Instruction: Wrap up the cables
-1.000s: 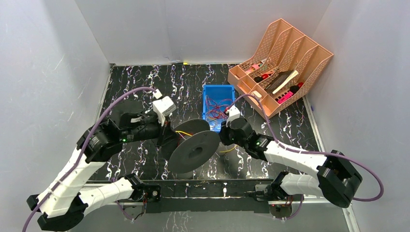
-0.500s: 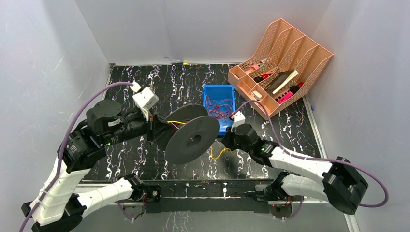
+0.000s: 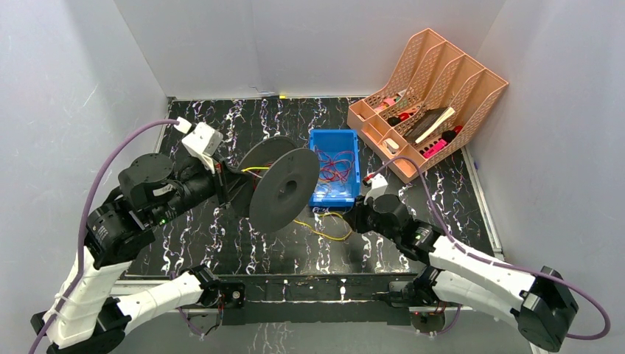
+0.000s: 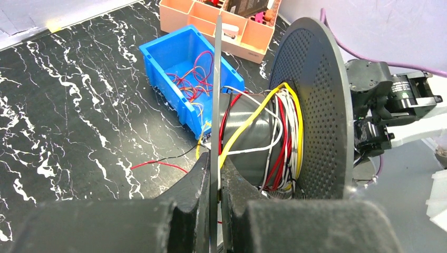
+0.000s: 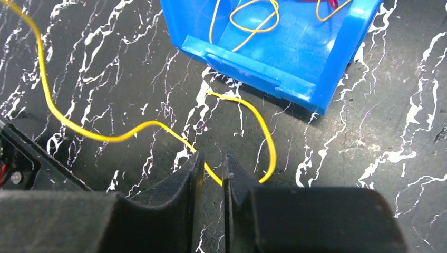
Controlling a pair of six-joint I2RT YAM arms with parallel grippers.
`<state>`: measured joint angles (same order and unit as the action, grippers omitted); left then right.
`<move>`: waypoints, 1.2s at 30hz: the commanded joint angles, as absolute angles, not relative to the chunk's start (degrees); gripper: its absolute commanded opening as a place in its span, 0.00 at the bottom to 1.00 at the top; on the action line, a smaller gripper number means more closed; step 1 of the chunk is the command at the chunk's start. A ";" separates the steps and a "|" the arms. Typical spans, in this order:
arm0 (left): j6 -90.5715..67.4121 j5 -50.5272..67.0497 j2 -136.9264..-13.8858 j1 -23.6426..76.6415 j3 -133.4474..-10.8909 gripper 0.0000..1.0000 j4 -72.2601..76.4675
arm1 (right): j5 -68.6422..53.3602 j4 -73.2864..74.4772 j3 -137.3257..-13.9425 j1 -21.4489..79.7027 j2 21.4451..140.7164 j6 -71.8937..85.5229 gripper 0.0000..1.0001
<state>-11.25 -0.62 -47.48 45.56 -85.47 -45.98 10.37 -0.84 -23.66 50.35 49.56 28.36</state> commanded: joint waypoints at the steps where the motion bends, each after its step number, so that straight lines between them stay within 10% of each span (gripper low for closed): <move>1: -13.59 -1.80 -47.05 45.70 -89.04 0.00 -39.96 | 10.66 1.50 -28.89 50.20 45.56 27.33 0.29; 17: -14.74 -1.94 -48.17 45.70 -88.51 0.00 -38.61 | -10.79 -24.34 -25.36 50.23 58.11 22.10 0.67; 36: -17.76 -5.44 -47.55 45.70 -87.93 0.00 -36.91 | -22.56 -58.29 -22.52 50.75 81.35 24.31 0.64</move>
<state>-15.64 -3.90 -49.01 45.56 -86.28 -43.64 -20.34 -46.04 -23.42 50.37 79.11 23.33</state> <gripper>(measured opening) 0.042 0.660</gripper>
